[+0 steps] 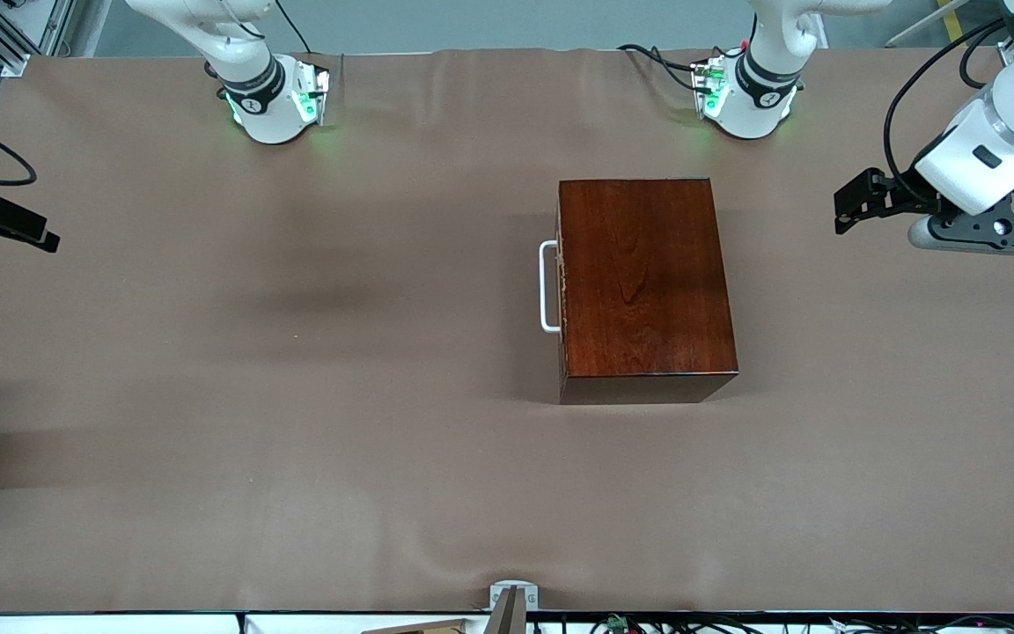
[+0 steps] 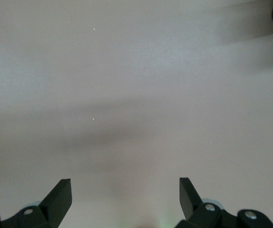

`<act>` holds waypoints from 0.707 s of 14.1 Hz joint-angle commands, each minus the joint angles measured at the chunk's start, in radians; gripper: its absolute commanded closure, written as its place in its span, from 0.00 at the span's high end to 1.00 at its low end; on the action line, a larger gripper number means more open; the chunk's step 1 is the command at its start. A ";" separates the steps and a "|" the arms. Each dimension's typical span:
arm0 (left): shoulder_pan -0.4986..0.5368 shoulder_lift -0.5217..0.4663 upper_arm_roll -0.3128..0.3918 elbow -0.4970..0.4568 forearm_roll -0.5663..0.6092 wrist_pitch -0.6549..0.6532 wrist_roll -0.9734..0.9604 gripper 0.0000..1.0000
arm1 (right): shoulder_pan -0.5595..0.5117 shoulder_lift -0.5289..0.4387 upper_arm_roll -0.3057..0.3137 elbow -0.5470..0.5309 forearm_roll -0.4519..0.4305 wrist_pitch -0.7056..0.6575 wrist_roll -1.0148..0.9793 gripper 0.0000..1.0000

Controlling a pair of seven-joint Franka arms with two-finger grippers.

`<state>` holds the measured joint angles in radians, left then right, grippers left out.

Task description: Open drawer, take yellow block, close drawer

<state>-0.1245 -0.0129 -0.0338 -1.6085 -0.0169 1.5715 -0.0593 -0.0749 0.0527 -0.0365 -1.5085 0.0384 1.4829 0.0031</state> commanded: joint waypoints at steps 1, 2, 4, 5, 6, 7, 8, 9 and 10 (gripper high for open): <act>0.005 -0.005 -0.006 0.007 0.018 -0.007 -0.014 1.00 | -0.002 0.018 0.007 0.014 0.003 0.001 0.014 1.00; 0.000 -0.002 -0.006 0.012 0.018 -0.007 -0.016 1.00 | -0.002 0.018 0.007 0.014 0.003 0.001 0.014 1.00; -0.004 -0.002 -0.006 0.015 0.018 -0.005 -0.016 1.00 | -0.002 0.018 0.007 0.014 0.003 -0.001 0.014 1.00; -0.004 -0.002 -0.006 0.016 0.018 -0.004 -0.016 1.00 | -0.002 0.018 0.007 0.014 0.003 0.000 0.014 1.00; -0.003 -0.002 -0.006 0.016 0.017 -0.004 -0.016 1.00 | -0.002 0.018 0.007 0.014 0.003 0.001 0.014 1.00; -0.004 -0.002 -0.008 0.016 0.017 -0.002 -0.016 1.00 | -0.002 0.018 0.007 0.014 0.003 -0.001 0.014 1.00; -0.009 -0.001 -0.008 0.016 0.012 -0.002 -0.017 1.00 | -0.002 0.018 0.007 0.014 0.003 -0.001 0.014 1.00; -0.013 0.002 -0.011 0.016 0.005 0.005 -0.017 1.00 | -0.002 0.018 0.007 0.014 0.003 -0.001 0.014 1.00; -0.024 0.005 -0.035 0.019 0.000 0.018 -0.020 1.00 | -0.002 0.018 0.007 0.014 0.003 -0.001 0.014 1.00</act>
<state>-0.1323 -0.0129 -0.0414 -1.6038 -0.0171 1.5744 -0.0595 -0.0746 0.0656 -0.0339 -1.5083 0.0386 1.4851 0.0031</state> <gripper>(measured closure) 0.000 0.000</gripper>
